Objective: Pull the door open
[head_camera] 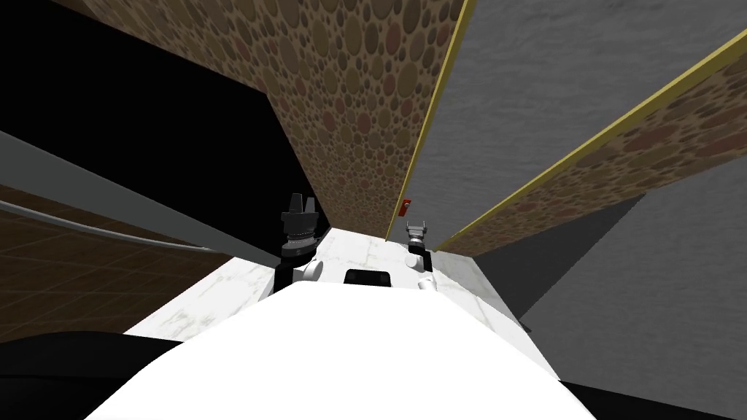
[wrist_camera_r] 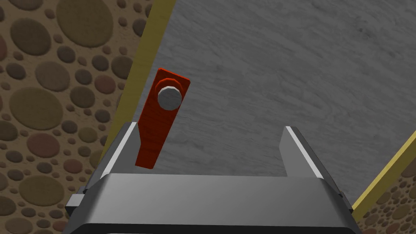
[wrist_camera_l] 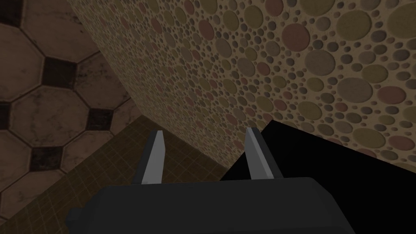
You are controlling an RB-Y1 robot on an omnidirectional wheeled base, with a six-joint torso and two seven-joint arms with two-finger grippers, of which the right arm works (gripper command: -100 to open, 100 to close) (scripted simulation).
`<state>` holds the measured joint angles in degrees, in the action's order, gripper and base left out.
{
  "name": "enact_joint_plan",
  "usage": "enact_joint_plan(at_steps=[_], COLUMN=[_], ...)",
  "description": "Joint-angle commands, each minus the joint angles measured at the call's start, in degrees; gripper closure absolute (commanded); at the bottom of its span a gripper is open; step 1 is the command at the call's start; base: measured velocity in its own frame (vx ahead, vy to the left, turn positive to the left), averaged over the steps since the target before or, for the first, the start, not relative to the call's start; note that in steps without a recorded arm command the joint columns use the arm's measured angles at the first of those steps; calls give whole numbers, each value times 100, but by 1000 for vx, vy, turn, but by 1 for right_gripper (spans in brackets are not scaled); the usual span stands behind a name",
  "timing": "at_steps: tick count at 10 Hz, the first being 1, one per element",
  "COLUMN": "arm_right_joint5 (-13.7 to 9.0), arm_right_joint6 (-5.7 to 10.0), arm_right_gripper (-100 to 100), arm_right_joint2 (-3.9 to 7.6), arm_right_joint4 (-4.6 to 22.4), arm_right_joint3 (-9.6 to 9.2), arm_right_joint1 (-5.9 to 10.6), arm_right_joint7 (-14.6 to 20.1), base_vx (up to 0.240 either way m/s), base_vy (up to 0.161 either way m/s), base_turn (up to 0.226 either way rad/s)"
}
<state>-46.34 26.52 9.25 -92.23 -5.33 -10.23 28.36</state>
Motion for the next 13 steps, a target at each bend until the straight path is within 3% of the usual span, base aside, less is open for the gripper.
enact_joint_plan(at_steps=[1,7,13], arm_right_joint5=[-238,-1031,-1626], arm_right_joint6=[12,51,80], arm_right_gripper=[-100,-100,-100], arm_right_joint2=[49,210,326], arm_right_joint4=[206,922,1461], arm_right_joint3=[-26,-101,-158], arm_right_joint1=[101,479,763], arm_right_joint7=[162,663,1040], base_vx=[85,68,56], base_vy=[-87,-75,-68], base_turn=[129,126,88])
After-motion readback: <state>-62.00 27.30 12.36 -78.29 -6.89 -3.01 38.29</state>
